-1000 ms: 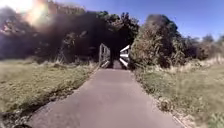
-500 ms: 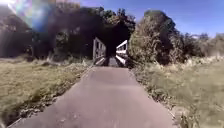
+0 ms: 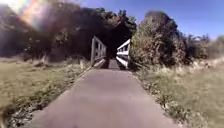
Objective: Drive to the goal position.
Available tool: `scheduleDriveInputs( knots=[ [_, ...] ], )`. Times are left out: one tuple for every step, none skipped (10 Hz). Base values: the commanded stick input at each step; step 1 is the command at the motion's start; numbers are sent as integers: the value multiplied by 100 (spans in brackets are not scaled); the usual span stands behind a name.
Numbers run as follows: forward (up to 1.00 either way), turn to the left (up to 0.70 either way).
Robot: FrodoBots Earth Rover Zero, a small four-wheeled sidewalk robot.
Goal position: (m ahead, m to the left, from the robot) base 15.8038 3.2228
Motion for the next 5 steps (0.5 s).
scheduleDriveInputs(
  knots=[
    [100,0],
    [100,0],
    [100,0],
    [100,0],
    [100,0]
  ],
)
